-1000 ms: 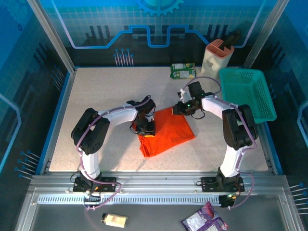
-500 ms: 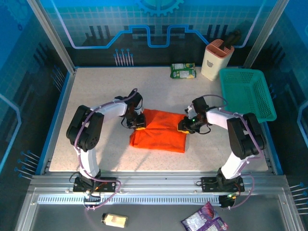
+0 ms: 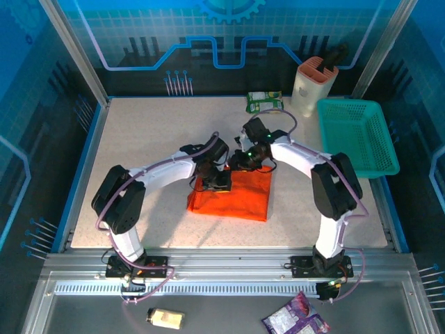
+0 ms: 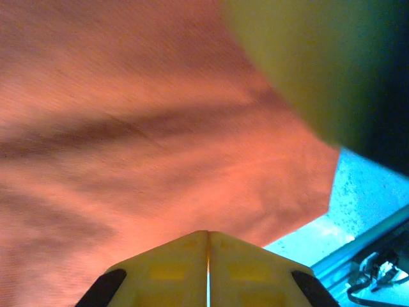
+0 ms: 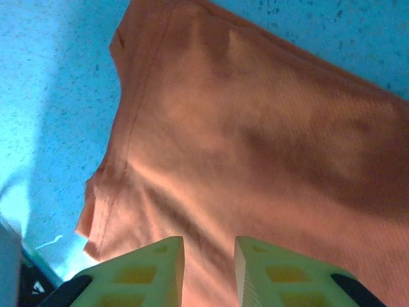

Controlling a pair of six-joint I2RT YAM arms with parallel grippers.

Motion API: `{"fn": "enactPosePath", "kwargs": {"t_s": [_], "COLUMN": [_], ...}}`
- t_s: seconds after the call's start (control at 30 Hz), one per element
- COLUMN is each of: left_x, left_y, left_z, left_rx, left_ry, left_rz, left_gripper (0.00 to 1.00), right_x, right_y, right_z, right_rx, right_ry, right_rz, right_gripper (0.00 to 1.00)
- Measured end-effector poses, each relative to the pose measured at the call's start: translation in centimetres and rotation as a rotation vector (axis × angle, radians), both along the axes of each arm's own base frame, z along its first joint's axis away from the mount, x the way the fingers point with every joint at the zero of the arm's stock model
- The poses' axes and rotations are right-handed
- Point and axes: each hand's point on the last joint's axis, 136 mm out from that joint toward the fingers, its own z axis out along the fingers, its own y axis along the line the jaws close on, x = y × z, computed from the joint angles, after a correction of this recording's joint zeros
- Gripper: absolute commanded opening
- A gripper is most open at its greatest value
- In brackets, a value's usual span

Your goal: Fold the inside-out t-shirt

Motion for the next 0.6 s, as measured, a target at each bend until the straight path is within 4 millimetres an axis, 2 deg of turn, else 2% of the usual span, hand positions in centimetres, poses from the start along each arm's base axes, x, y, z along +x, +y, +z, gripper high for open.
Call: {"fn": "enactPosePath", "kwargs": {"t_s": [0.07, 0.17, 0.43, 0.6], "left_x": [-0.9, -1.7, -4.2, -6.2], "left_y": [-1.0, -1.4, -2.7, -1.9], "left_z": [-0.1, -0.9, -3.8, -6.5], "left_rx": [-0.006, 0.016, 0.035, 0.058], "left_ry": [0.017, 0.051, 0.110, 0.167], "left_rz": [0.002, 0.011, -0.031, -0.042], "left_gripper": [0.06, 0.04, 0.02, 0.01], "right_x": [0.6, 1.2, 2.3, 3.2], "right_y": [0.0, -0.6, -0.4, -0.3], "right_z": [-1.2, -2.5, -4.2, -5.8], "right_rx": [-0.034, -0.085, -0.113, -0.120], "right_ry": [0.018, 0.039, 0.060, 0.083], "right_rz": [0.005, 0.002, 0.014, 0.008], "right_gripper": [0.26, 0.26, 0.25, 0.22]}}
